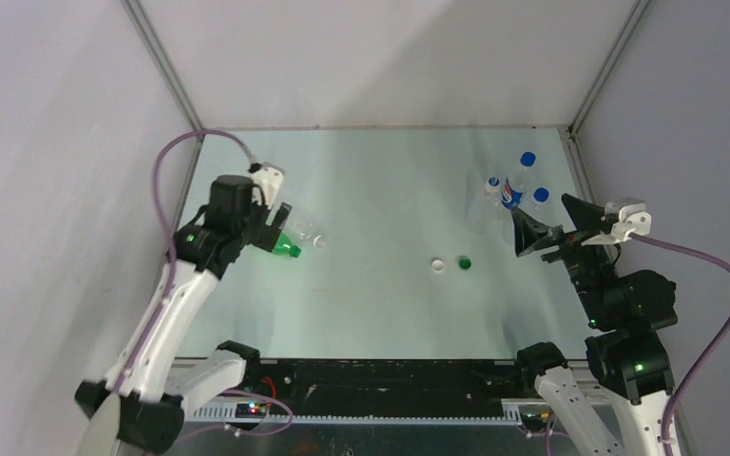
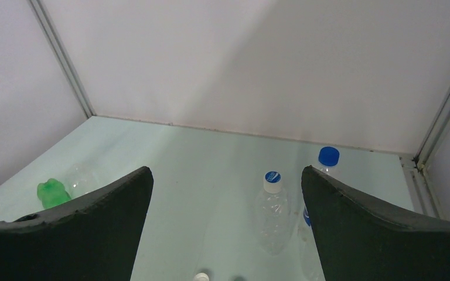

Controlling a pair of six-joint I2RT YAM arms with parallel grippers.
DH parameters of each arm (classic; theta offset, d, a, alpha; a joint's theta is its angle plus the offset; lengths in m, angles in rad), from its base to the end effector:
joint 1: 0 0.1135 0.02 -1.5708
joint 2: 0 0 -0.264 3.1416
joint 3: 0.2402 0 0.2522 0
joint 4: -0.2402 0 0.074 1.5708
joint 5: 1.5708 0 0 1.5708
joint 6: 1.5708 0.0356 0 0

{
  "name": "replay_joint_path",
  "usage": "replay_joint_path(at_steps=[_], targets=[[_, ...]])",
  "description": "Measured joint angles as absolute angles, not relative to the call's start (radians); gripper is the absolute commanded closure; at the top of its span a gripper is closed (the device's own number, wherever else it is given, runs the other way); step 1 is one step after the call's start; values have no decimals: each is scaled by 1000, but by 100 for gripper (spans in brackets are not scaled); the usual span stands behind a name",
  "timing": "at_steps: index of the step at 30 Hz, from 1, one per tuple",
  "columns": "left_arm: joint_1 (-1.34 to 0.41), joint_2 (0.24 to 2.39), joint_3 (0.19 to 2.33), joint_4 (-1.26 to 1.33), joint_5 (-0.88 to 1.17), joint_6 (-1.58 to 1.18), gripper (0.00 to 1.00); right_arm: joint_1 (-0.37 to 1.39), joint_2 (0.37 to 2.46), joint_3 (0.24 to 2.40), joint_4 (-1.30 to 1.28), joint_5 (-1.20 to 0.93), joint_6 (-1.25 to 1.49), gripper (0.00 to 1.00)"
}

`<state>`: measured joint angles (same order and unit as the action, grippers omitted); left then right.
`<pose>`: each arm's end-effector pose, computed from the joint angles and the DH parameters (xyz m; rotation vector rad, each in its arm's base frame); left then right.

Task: Screw on the bottle caps

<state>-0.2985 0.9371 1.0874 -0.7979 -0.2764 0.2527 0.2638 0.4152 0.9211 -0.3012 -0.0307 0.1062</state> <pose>0.1780 -0.0446 0.3569 0.4520 2.1572 0.2807 0.0682 0.0195 0.4135 -0.1340 1.3674 0.3313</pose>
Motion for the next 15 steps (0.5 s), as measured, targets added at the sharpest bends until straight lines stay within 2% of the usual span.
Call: replay_joint_path(at_steps=[10, 15], targets=[[-331, 1410, 1173, -834, -343, 480, 0, 264, 409, 921, -332, -86, 131, 1], [-331, 1519, 1174, -809, -365, 549, 0, 264, 409, 921, -355, -95, 132, 1]])
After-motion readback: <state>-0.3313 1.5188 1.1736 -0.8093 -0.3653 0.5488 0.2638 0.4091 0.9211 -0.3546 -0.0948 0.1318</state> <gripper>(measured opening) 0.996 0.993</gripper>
